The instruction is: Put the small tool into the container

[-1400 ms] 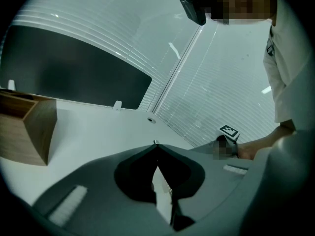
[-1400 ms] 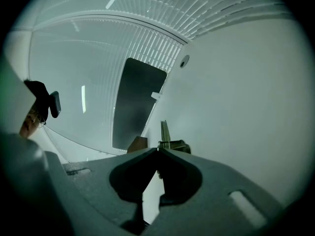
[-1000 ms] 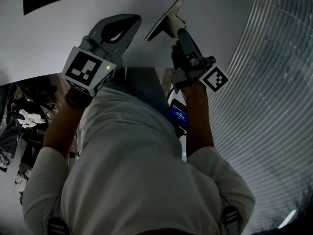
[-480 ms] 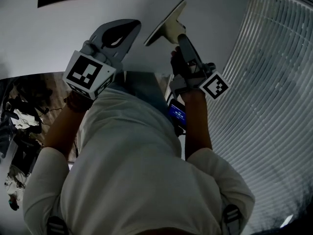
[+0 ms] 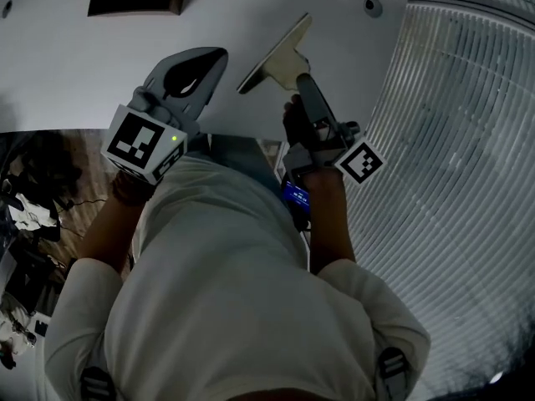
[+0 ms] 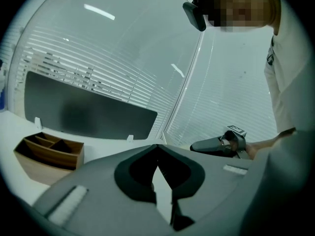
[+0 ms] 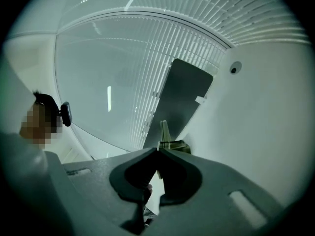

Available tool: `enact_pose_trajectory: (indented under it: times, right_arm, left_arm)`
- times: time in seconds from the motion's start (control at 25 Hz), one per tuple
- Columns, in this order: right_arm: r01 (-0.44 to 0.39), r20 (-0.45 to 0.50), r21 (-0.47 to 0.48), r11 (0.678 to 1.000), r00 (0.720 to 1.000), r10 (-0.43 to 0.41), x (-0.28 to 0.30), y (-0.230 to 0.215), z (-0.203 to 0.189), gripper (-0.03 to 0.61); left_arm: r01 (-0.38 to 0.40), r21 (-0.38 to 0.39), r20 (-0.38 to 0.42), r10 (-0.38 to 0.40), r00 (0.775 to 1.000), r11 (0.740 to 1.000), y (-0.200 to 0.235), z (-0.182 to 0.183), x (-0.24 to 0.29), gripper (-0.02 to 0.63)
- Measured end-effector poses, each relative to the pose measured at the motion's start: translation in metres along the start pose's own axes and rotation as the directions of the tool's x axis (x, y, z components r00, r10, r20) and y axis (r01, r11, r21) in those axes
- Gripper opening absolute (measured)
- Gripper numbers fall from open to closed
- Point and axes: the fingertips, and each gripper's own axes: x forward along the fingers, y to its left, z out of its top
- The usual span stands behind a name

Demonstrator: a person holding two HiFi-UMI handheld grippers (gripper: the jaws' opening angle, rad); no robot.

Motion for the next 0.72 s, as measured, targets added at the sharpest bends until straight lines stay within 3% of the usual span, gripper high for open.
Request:
enact_pose_trajectory:
  times: [0.2,0.48,0.72]
  right_arm:
    - [-0.029,-0.008,-0.013,0.999,1.0,0.029,0.008,0.013,0.023,0.006]
    - [-0.049,-0.06,-0.074,0.996,0.997,0.045,0.013,0.076,-0.004,0.006]
    - [-0.098,-0.104,-0.114,0.989,0.991,0.087,0.0,0.098,-0.004,0.006]
  left_arm:
    - [-0.029,-0.001,0.02,0.029,0.999,1.0,-0.001,0.024,0.007,0.003]
    - [-0.052,-0.044,0.082,0.056,0.995,0.998,-0.006,0.052,-0.054,0.003]
    - [-0.085,-0.042,0.105,0.089,0.99,0.996,-0.027,0.054,-0.064,0.003]
